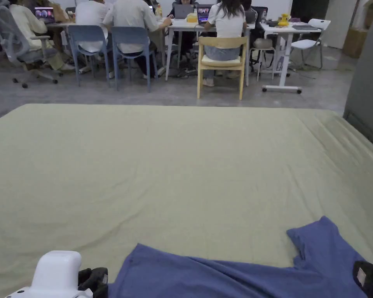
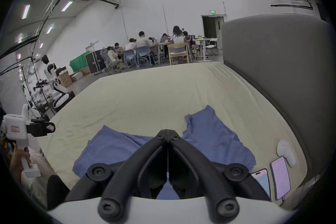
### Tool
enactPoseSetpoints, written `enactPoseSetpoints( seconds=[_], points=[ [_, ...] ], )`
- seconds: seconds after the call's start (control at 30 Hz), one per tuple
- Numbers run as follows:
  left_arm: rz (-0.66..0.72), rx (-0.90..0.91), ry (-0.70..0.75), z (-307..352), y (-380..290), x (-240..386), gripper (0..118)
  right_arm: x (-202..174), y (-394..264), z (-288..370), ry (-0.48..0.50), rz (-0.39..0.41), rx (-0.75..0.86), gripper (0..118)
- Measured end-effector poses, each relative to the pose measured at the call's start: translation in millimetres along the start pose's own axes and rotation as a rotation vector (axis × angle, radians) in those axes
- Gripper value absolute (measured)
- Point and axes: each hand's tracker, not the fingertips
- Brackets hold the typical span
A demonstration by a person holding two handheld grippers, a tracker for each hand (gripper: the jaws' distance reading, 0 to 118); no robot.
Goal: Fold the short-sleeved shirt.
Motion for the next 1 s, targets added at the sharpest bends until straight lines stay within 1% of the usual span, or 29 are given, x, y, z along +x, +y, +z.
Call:
enactPoseSetpoints(
  seconds=[0.03, 0.13, 0.17, 0.2, 0.23, 0.27, 0.33, 0.37, 0.4, 0.43, 0.5, 0.57, 0.6, 0.63, 0.67, 0.7, 0.77, 0.8, 0.9, 0.93, 1.0],
  points=[
    [0.005, -0.012, 0.015, -7.0, 2.3, -2.2, 0, -2.7, 1.6, 0.8, 0.005, 0.007, 0.001, 4],
    [-0.013, -0.045, -0.005, -39.0, 14.8, 1.7, 0, -5.9, 5.6, -2.2, 0.002, 0.031, -0.003, 4],
    [-0.016, -0.044, -0.004, -57.8, 22.2, 1.0, 3, -5.1, 6.5, -3.7, -0.002, 0.037, -0.006, 4],
    [-0.021, -0.048, 0.007, -80.6, 30.9, -0.9, 31, -3.6, 7.2, -6.4, -0.002, 0.039, -0.009, 4],
    [-0.038, -0.07, 0.035, -108.1, 38.0, -0.9, 72, -1.7, 7.4, -10.5, 0.001, 0.04, -0.015, 4],
    [-0.057, -0.152, 0.046, -140.5, 47.3, -4.8, 86, 0.2, 7.1, -15.8, 0.001, 0.042, -0.025, 4],
    [-0.025, -0.325, 0.002, -199.4, 55.2, -13.5, 86, 2.1, 5.0, -26.2, -0.018, 0.054, -0.048, 4],
    [0.021, -0.387, 0.008, -226.8, 52.7, -14.2, 86, 3.1, 3.6, -31.4, -0.028, 0.06, -0.062, 4],
    [0.067, -0.438, -0.01, -248.8, 51.7, -17.2, 86, 4.4, 1.9, -36.2, -0.032, 0.06, -0.07, 4],
    [0.08, -0.444, -0.018, -267.8, 46.4, -17.6, 86, 5.6, -0.1, -41.8, -0.034, 0.058, -0.082, 4],
    [0.06, -0.501, 0.031, -301.7, 32.0, -14.8, 86, 9.7, -4.7, -54.4, -0.039, 0.051, -0.113, 4],
    [-0.023, -0.59, 0.046, -328.0, 14.8, -11.0, 86, 13.7, -10.5, -67.4, -0.055, 0.054, -0.149, 4],
    [-0.08, -0.577, 0.043, -329.4, 11.0, -6.9, 86, 15.4, -13.7, -73.2, -0.06, 0.051, -0.157, 4],
    [-0.108, -0.506, 0.059, -318.4, 13.2, -1.1, 86, 17.1, -17.1, -78.9, -0.064, 0.046, -0.17, 4],
    [-0.113, -0.48, 0.064, -313.3, 16.7, 2.0, 84, 18.5, -21.0, -84.0, -0.066, 0.038, -0.179, 4],
    [-0.134, -0.467, 0.049, -306.7, 14.5, 5.5, 67, 18.5, -24.7, -88.5, -0.067, 0.029, -0.186, 4],
    [-0.148, -0.448, 0.029, -292.7, 11.8, 9.3, 4, 18.9, -32.9, -96.7, -0.062, 0.001, -0.211, 4],
    [-0.134, -0.453, 0.023, -290.2, 9.3, 11.9, 4, 18.6, -36.0, -99.8, -0.061, -0.006, -0.222, 4],
    [-0.165, -0.465, 0.023, -284.0, 11.0, 14.4, 4, 19.4, -41.1, -100.5, -0.047, -0.027, -0.237, 4],
    [-0.144, -0.473, 0.0, -276.5, 13.8, 14.5, 4, 21.6, -38.6, -98.7, -0.044, -0.033, -0.236, 4],
    [-0.08, -0.421, -0.054, -252.1, 24.4, 15.9, 4, 30.2, -27.7, -93.6, -0.039, -0.036, -0.223, 4]
  ],
)
